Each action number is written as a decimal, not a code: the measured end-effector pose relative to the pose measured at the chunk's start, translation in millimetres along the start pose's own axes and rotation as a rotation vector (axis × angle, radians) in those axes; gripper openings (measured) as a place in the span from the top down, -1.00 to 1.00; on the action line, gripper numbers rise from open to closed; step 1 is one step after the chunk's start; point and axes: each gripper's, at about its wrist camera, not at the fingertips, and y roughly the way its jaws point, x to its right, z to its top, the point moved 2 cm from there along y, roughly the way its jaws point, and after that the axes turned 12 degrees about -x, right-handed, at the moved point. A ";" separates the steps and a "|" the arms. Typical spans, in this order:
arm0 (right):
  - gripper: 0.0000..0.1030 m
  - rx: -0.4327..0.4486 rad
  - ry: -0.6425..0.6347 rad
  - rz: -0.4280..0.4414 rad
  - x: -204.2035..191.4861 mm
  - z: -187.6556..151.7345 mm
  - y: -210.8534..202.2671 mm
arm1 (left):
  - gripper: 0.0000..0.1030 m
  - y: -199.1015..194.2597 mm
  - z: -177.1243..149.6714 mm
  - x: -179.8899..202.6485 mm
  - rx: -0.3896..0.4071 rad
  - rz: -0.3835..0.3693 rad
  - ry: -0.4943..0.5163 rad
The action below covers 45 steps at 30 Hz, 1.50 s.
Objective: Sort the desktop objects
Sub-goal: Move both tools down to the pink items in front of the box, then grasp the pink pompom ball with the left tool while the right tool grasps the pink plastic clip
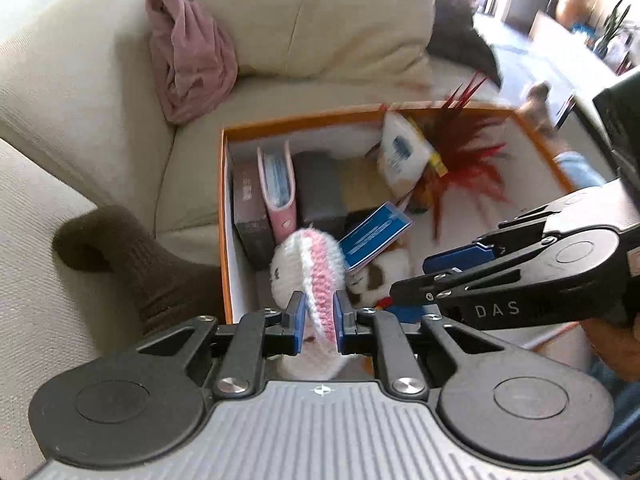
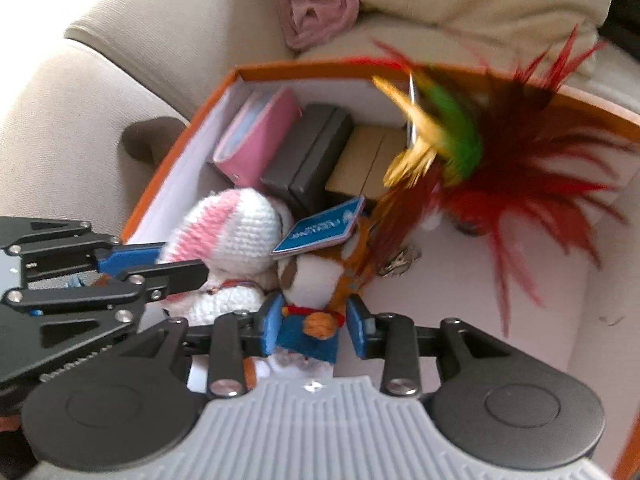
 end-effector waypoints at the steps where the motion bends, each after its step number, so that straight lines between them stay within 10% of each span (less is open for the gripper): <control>1: 0.27 0.029 -0.015 -0.009 -3.1 -3.7 -8.0 | 0.68 -8.0 -3.5 2.1 0.021 -0.011 0.001; 15: 0.25 0.379 -0.047 -0.011 -14.5 -135.7 -97.1 | -0.09 -41.7 -86.5 71.0 0.163 -0.137 0.154; 26: 0.06 0.133 0.287 -0.099 24.5 -218.8 -54.2 | -0.25 19.2 -93.5 113.2 0.076 -0.124 0.219; 45: 0.08 0.065 0.524 -0.010 65.0 -207.2 -11.9 | -0.08 87.9 -85.0 139.4 -0.056 -0.124 0.263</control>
